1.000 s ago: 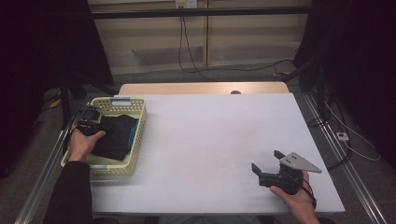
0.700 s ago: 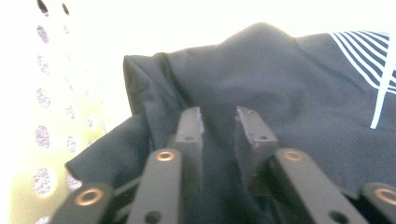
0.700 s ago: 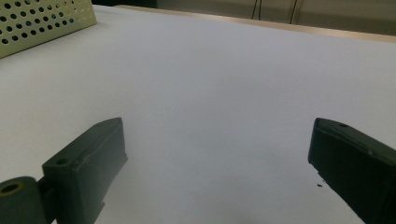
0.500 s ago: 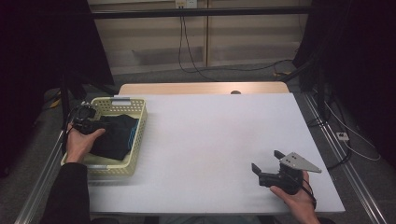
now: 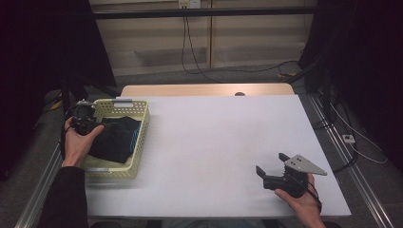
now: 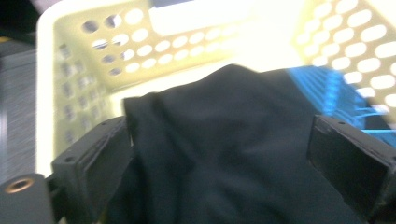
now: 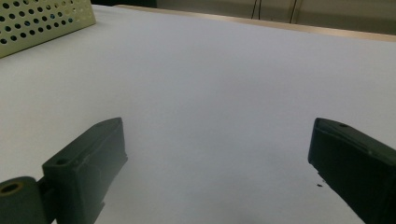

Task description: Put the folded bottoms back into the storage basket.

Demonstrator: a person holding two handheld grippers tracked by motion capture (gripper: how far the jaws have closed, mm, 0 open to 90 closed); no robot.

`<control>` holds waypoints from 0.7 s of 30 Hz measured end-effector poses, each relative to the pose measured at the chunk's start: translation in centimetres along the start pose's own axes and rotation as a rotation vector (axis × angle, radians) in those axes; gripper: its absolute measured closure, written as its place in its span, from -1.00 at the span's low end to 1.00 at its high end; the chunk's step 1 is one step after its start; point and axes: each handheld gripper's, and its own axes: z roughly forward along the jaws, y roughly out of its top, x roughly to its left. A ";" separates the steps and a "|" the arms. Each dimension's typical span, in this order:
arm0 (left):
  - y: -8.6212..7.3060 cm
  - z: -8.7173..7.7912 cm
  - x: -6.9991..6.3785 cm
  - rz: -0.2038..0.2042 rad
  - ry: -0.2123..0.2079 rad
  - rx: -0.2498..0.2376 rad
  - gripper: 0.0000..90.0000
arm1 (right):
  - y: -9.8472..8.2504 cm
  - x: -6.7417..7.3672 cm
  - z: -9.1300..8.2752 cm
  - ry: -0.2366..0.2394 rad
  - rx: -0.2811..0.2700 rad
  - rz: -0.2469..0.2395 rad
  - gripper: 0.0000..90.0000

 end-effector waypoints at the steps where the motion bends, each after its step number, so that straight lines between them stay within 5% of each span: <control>1: 0.0 -0.1 0.0 0.003 -0.016 -0.012 -0.85 | 0.0 0.0 0.0 0.000 0.000 0.001 -0.91; 10: 0.1 -1.3 -0.1 0.008 -0.010 -0.074 -0.87 | 0.0 0.0 0.0 0.002 -0.001 0.001 -0.91; 14: 0.0 -2.3 -0.4 -0.024 0.016 -0.151 -0.80 | -0.1 -0.1 -0.1 0.001 -0.002 0.005 -0.91; 17: -0.1 -2.9 -0.3 -0.061 -0.004 -0.191 -0.80 | -0.1 -0.1 -0.1 0.000 -0.004 0.004 -0.91; 21: -0.2 -3.4 -0.5 -0.014 0.021 -0.220 -0.80 | -0.1 -0.1 -0.1 0.000 -0.002 0.008 -0.91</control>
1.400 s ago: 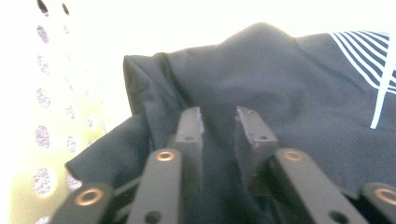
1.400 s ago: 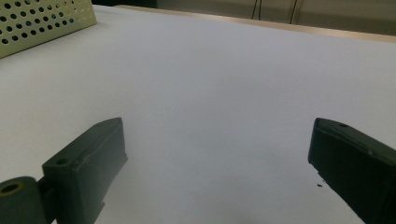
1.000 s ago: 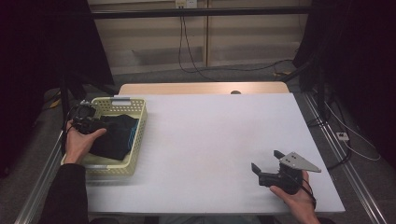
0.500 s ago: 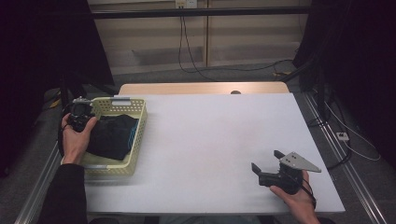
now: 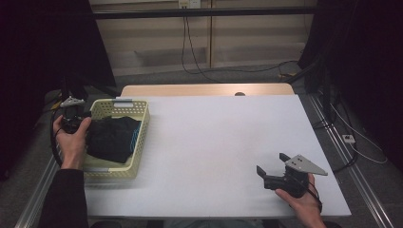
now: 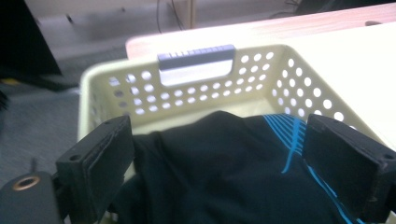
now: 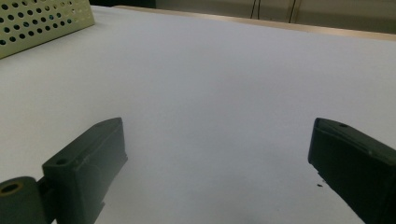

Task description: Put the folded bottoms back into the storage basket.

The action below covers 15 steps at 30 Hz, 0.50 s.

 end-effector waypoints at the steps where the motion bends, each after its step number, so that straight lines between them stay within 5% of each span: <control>1: 0.0 -0.1 -0.1 0.004 0.008 -0.008 -0.80 | 0.0 0.0 0.0 0.000 0.001 0.000 -0.91; 6: 0.2 -0.7 -0.1 0.013 0.010 -0.043 -0.81 | 0.0 -0.1 0.0 -0.002 -0.002 0.002 -0.91; 15: 0.3 -2.1 -1.0 0.028 -0.051 -0.080 -0.86 | 0.0 -0.1 0.0 0.001 0.002 0.002 -0.91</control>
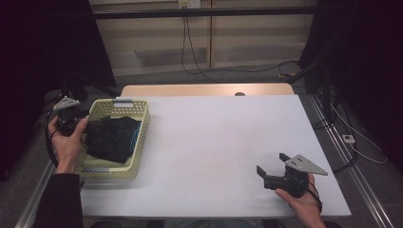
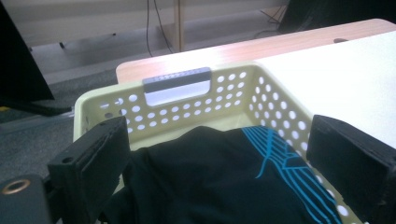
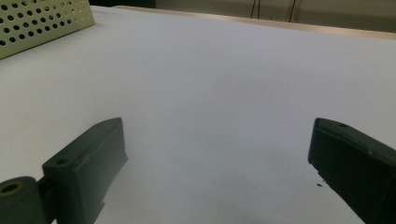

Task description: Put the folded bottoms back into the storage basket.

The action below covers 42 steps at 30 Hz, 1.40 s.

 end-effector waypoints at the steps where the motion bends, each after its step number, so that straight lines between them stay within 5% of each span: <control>1: 0.1 -0.2 -0.3 0.004 0.007 -0.008 -0.86 | 0.0 0.0 0.0 0.000 -0.001 -0.001 -0.91; 7: -0.1 -1.2 -1.7 0.079 0.076 -0.042 -0.85 | 0.0 0.0 -0.1 -0.008 -0.002 0.002 -0.91; 20: -1.2 -3.1 -1.6 0.061 0.032 -0.073 -0.86 | 0.0 0.1 -0.1 -0.012 -0.001 -0.003 -0.91; 42: -3.8 -6.2 -2.1 0.046 0.126 -0.050 -0.89 | 0.1 0.2 0.0 -0.006 -0.003 -0.006 -0.91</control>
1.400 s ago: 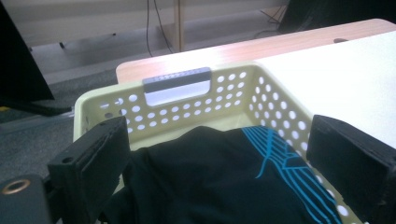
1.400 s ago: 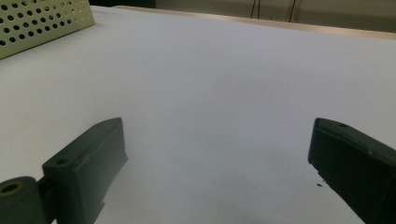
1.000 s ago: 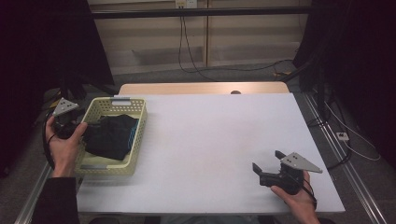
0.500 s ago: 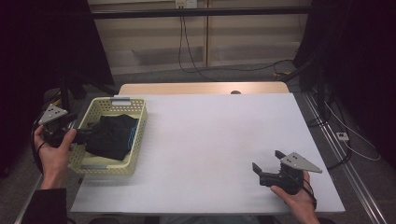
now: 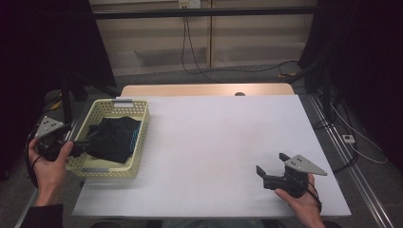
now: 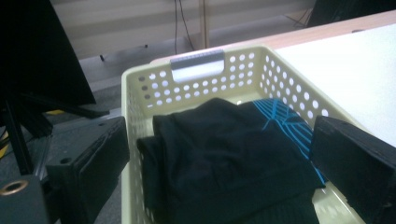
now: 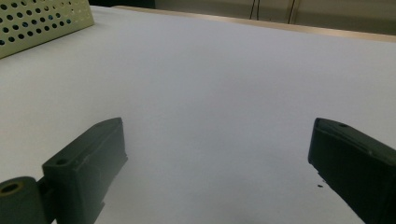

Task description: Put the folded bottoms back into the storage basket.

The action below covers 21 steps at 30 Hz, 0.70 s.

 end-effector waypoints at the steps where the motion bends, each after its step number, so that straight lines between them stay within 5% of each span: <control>1: -0.1 -0.1 -0.1 -0.005 -0.002 -0.005 -0.89 | 0.0 0.0 0.0 0.000 0.000 0.000 -0.91; 21: -1.1 -2.4 -3.0 0.055 -0.073 -0.032 -0.89 | 0.0 0.0 0.2 0.004 0.003 -0.001 -0.91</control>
